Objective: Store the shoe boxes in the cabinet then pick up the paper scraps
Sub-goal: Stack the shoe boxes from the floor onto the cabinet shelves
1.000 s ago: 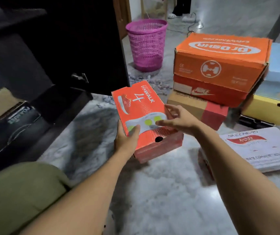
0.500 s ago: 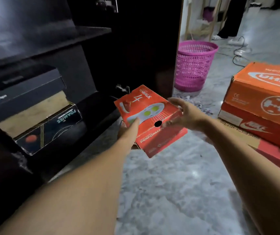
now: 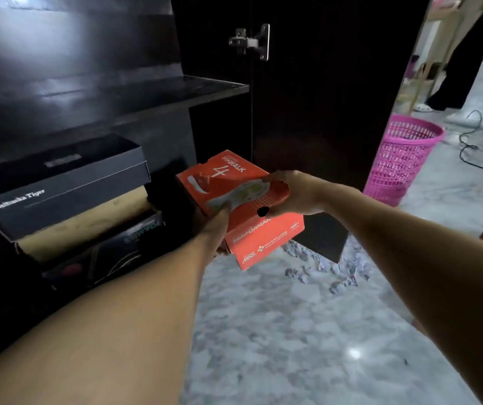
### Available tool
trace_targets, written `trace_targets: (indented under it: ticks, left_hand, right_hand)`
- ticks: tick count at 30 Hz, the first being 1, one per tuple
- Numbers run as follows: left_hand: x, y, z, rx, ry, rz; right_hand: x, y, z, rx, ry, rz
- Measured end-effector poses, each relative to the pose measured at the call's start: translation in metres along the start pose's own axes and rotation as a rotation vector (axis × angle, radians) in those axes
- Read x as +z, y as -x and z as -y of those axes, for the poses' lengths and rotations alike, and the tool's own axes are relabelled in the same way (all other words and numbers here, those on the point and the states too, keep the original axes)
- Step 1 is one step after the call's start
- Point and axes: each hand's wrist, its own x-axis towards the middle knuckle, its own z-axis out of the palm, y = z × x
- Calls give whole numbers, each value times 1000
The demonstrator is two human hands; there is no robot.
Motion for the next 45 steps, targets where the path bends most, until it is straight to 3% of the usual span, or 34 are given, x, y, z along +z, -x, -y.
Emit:
trace_targets:
  ticks: [11,17,21,27,35,45]
  left_hand:
    - [18,-52,65,-81,55,-99]
    - [15,-90,85,-12,1,-200]
    - [5,-110,89,-18,-45,-118]
    - [-3,-128,104,31,-159,61]
    - [16,-159,108,111,-219,-24]
    - [11,-198,100,64,-175,-163]
  right_hand:
    - [73,-72,-64,-17,-243,77]
    - [110,-104,-92,21,-393,94]
    - [132,-123,-104,20,-437,53]
    - [162,-153,-113,49,-456,-182]
    - [199,-157,-114,213,-340,-488]
    - [231,-199,-95,200,-663,-275]
